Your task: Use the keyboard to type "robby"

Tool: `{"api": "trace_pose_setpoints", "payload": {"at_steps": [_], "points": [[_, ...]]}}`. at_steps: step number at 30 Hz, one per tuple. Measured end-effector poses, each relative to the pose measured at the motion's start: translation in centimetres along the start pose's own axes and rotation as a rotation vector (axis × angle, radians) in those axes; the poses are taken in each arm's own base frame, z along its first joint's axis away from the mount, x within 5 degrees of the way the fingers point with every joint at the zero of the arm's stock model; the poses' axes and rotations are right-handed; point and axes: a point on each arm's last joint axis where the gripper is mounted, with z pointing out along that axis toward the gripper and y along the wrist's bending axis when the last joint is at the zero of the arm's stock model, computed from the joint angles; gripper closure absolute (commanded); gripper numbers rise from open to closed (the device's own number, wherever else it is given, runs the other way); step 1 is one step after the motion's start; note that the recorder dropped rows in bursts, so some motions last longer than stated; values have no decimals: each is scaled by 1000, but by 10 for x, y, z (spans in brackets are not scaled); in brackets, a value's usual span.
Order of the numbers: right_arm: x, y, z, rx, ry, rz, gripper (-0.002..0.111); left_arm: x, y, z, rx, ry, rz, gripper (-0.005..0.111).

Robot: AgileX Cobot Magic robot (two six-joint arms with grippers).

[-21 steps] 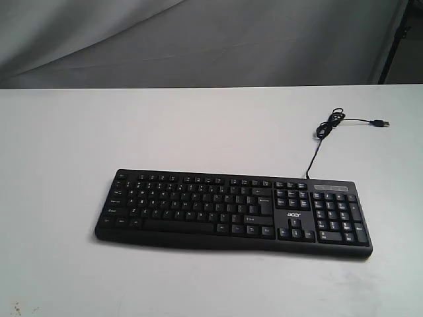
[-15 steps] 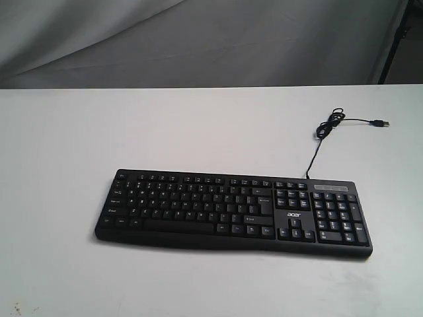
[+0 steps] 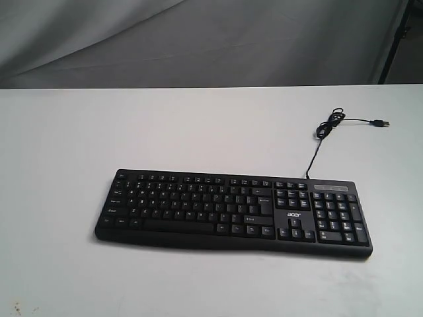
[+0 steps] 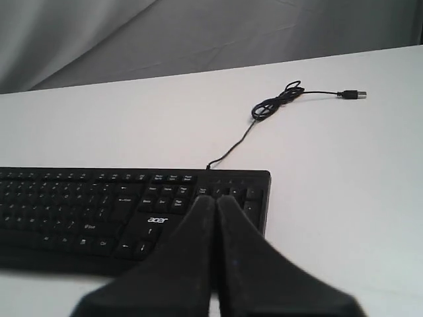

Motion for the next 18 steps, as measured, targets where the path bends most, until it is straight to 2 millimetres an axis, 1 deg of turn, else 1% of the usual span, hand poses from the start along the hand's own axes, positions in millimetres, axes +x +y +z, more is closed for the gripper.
{"api": "trace_pose_setpoints", "payload": {"at_steps": [2,4,5,6,7,9,11,13,16,18], "points": [[-36,7,-9,-5,10,-29,108,0,0,0,0,0,0,107],[-81,16,-17,-7,-14,-52,108,0,0,0,0,0,0,107],[-102,18,-16,-2,-19,-66,108,0,0,0,0,0,0,107],[-114,20,-13,1,-15,-71,108,0,0,0,0,0,0,107],[-125,22,-6,5,5,-70,108,0,0,0,0,0,0,107],[-132,23,8,5,51,-47,108,0,0,0,0,0,0,107],[-129,27,23,-20,138,-10,108,0,0,0,0,0,0,107],[-123,34,37,-67,228,-15,108,0,0,0,0,0,0,107],[-113,57,58,-177,374,-83,108,0,0,0,0,0,0,107],[-111,78,76,-252,451,-155,108,0,0,0,0,0,0,107]]}}
